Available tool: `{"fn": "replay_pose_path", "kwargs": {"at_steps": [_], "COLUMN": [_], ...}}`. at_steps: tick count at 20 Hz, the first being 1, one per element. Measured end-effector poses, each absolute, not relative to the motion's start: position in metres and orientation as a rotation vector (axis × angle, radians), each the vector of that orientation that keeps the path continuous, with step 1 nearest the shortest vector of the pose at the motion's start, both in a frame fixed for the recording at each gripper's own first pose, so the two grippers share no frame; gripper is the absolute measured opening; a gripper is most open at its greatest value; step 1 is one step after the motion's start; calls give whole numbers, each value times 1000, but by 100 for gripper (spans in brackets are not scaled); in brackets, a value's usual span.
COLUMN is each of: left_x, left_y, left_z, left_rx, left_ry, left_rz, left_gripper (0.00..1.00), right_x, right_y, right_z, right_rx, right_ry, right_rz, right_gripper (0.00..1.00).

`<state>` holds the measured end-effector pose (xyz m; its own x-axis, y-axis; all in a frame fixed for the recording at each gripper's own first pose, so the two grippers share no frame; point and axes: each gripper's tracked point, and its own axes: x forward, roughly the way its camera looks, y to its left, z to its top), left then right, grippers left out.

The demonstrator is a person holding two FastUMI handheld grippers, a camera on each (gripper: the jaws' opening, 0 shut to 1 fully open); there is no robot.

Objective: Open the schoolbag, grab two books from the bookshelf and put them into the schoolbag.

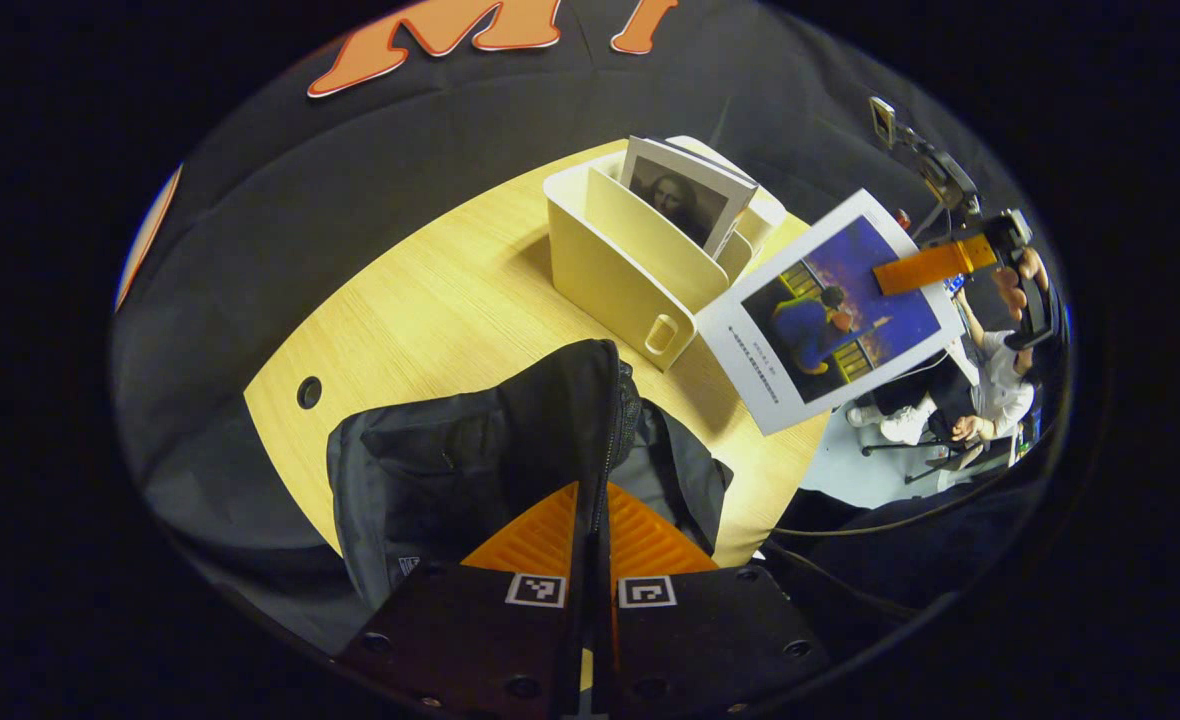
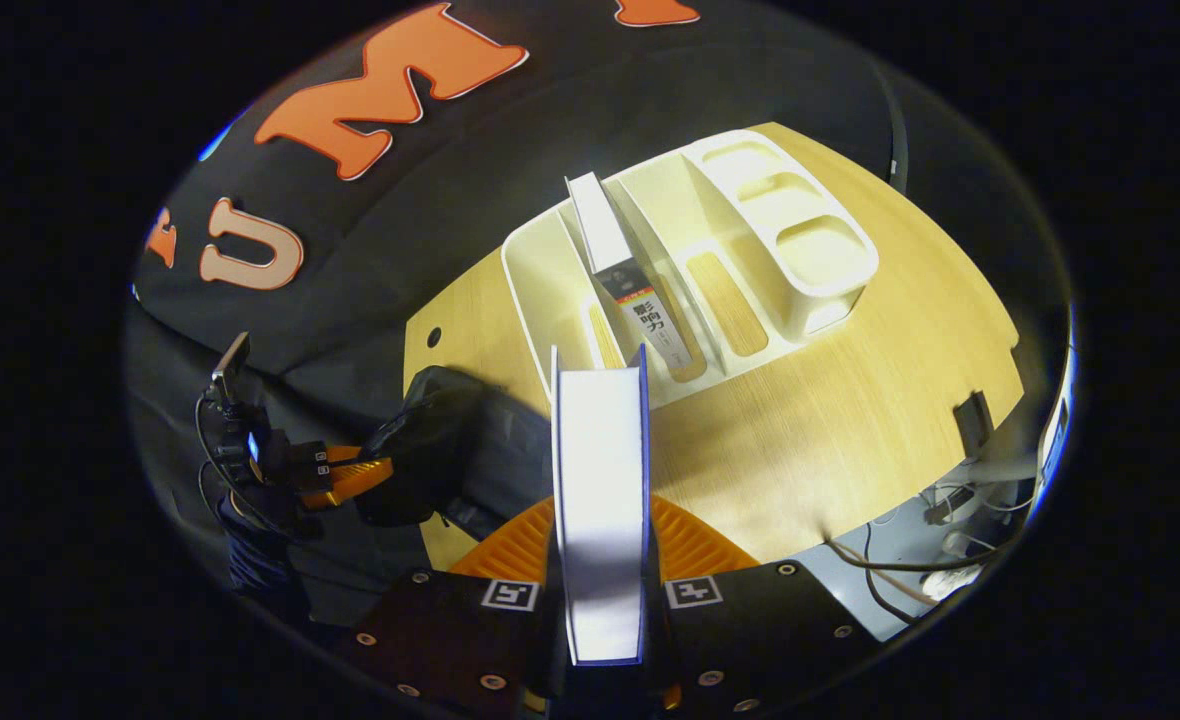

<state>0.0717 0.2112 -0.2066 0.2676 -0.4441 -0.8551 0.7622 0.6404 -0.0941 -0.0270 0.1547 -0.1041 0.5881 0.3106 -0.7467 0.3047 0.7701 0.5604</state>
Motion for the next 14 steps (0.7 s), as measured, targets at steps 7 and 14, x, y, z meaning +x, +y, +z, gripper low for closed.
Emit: {"fn": "replay_pose_path", "kwargs": {"at_steps": [7, 14], "left_x": [72, 73], "left_y": [219, 198], "left_z": [-198, -188], "left_rx": [286, 258], "left_ry": [997, 998], "left_rz": [-800, -786], "left_gripper": [5, 5], "right_x": [-50, -54], "right_y": [167, 217], "right_z": [-124, -142], "right_rx": [868, 990], "right_ry": [896, 845], "right_rz": [82, 198], "right_gripper": [31, 31]}}
